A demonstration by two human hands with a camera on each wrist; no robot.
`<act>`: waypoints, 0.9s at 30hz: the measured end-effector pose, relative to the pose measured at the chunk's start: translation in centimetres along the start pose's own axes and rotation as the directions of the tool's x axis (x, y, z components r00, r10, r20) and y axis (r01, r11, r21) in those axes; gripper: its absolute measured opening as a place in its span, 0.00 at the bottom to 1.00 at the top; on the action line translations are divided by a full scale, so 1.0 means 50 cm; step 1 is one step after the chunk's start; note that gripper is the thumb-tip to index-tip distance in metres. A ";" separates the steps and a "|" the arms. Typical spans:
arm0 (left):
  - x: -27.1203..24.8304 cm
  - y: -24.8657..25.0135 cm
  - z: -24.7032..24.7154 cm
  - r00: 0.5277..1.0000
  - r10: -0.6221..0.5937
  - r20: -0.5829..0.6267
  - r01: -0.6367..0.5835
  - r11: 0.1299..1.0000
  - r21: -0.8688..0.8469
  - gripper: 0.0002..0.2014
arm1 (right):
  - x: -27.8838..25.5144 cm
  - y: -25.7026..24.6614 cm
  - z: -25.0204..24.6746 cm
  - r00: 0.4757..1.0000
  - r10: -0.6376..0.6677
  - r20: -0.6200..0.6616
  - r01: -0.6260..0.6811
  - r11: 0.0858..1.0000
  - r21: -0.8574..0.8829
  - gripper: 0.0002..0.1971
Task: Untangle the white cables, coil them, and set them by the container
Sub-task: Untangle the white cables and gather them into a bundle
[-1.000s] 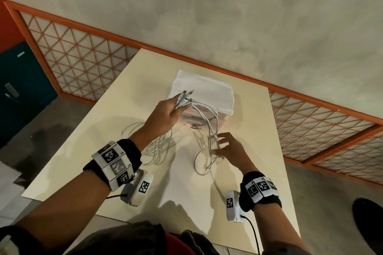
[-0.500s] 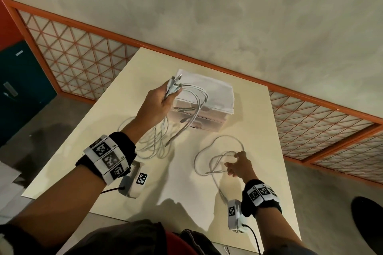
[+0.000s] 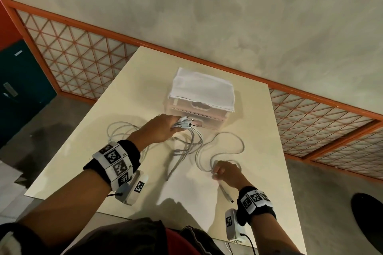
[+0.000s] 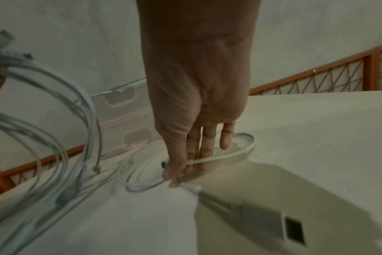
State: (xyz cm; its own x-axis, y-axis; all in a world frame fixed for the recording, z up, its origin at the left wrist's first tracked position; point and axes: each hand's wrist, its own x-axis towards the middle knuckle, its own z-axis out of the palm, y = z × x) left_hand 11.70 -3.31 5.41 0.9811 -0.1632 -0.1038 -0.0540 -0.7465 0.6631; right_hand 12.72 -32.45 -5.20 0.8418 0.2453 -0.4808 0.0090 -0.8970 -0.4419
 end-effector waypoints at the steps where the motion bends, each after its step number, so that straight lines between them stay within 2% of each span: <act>1: 0.002 -0.004 0.000 0.999 -0.018 0.029 0.018 1.000 -0.007 0.21 | 0.000 -0.001 -0.008 0.999 0.007 -0.046 -0.006 1.000 0.024 0.13; 4: 0.005 -0.012 0.002 0.992 -0.055 0.112 0.063 0.996 -0.070 0.22 | -0.010 -0.036 -0.065 0.974 -0.031 -0.226 0.083 0.971 0.224 0.04; 7: 0.007 -0.015 0.002 0.987 -0.054 0.154 0.075 0.988 -0.137 0.26 | -0.026 -0.097 -0.131 0.934 -0.108 -0.341 0.241 0.895 0.376 0.04; 10: 0.001 -0.001 -0.002 0.989 -0.056 0.133 0.086 0.969 -0.230 0.25 | -0.051 -0.170 -0.185 0.931 -0.191 -0.311 0.329 0.809 0.487 0.03; 12: -0.002 0.012 -0.008 0.997 -0.031 0.065 0.051 0.942 -0.331 0.19 | -0.066 -0.213 -0.205 0.923 -0.253 -0.291 0.375 0.766 0.523 0.05; 15: -0.003 0.027 -0.012 0.999 0.034 0.010 -0.023 0.830 -0.558 0.14 | -0.082 -0.271 -0.214 0.917 -0.297 -0.266 0.398 0.693 0.601 0.10; 17: -0.007 0.039 -0.013 0.997 0.066 0.031 -0.032 0.773 -0.633 0.15 | -0.089 -0.304 -0.212 0.912 -0.311 -0.268 0.410 0.646 0.644 0.08; 20: -0.009 0.052 -0.007 0.992 0.118 0.041 -0.062 0.750 -0.659 0.15 | -0.096 -0.341 -0.211 0.901 -0.300 -0.315 0.434 0.566 0.701 0.04; 23: -0.012 0.058 0.003 0.988 0.130 0.086 -0.039 0.739 -0.673 0.23 | -0.096 -0.359 -0.211 0.892 -0.279 -0.357 0.453 0.552 0.700 0.07; 24: -0.013 0.062 0.006 0.986 0.131 0.099 -0.031 0.740 -0.671 0.22 | -0.097 -0.363 -0.211 0.890 -0.272 -0.366 0.456 0.558 0.693 0.08; 27: -0.022 0.082 0.004 0.994 0.065 0.087 0.015 0.713 -0.701 0.08 | -0.094 -0.372 -0.207 0.877 -0.249 -0.411 0.474 0.585 0.658 0.10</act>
State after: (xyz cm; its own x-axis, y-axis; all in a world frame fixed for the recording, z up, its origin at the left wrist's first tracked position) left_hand 10.35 -6.33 8.11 0.9557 -0.2665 -0.1249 0.1063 -0.0829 0.9909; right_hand 14.18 -20.75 13.12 0.9577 0.2879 -0.0004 0.0497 -0.1670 -0.9847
